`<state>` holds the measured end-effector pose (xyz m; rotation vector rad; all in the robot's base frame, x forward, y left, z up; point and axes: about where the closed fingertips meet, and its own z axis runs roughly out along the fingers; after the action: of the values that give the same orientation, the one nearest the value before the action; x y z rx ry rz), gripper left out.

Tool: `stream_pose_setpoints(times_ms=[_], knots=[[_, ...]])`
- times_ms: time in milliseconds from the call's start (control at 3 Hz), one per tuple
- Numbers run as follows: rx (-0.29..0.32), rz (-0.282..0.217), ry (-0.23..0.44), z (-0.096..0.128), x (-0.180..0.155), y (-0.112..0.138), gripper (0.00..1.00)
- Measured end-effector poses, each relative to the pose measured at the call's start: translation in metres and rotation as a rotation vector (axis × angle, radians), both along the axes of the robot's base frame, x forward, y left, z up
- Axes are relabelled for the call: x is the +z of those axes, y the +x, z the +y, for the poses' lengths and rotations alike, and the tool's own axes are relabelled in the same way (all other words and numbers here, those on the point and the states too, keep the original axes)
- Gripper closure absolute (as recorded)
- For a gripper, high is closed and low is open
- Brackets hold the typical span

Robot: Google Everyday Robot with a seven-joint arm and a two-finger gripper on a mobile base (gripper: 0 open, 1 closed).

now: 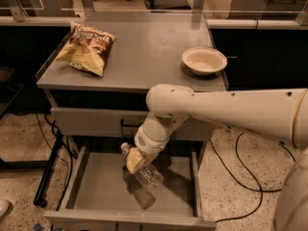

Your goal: Place water bottle into middle drawer

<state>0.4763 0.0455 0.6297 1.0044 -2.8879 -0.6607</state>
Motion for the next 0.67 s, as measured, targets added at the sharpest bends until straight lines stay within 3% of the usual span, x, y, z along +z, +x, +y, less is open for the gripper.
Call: stream_pose_setpoints(times_ms=[333,667], knots=[[0.001,0.030,0.004,0.002,-0.010,-0.002,1.00],[-0.023,0.095,-0.004,0.008,-0.051,-0.002,1.00]])
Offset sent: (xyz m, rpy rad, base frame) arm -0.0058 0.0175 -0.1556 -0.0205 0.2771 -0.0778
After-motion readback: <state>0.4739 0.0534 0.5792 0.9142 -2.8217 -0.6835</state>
